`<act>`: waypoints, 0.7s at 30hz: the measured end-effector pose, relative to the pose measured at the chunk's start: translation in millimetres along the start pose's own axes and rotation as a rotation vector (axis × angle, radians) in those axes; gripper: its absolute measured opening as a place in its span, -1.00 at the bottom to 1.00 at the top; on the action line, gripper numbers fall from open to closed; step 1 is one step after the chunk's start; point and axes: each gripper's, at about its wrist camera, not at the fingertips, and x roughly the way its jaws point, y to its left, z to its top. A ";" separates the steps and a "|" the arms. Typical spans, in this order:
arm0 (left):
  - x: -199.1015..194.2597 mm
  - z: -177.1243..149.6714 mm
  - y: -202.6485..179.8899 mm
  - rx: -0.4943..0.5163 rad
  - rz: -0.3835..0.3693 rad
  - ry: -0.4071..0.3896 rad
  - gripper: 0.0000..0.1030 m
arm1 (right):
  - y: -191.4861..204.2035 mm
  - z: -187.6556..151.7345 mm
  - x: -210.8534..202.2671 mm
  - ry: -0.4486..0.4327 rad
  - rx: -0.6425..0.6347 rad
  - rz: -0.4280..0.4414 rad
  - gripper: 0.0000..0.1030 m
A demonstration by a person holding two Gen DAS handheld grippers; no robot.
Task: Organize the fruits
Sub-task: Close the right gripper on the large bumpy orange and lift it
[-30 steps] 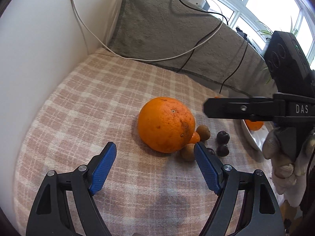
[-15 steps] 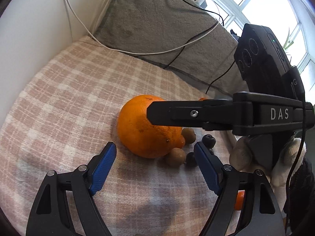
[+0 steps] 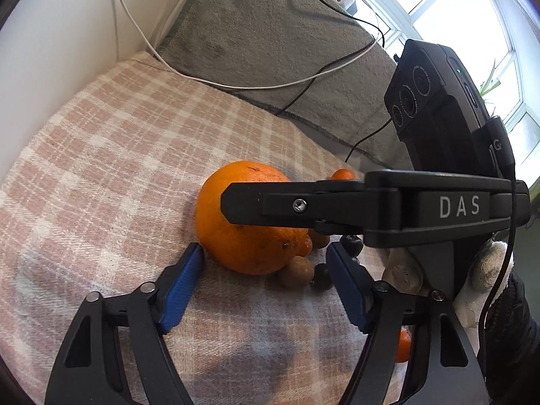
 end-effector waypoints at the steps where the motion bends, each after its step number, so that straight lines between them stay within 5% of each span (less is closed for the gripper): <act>1: 0.1 -0.3 -0.2 0.003 0.002 -0.002 0.39 | 0.0 -0.1 0.3 0.000 0.001 -0.005 0.45; 21: -17.5 -2.4 -16.4 0.065 0.076 -0.069 0.33 | 15.8 -11.8 -29.5 -0.063 -0.050 -0.005 0.41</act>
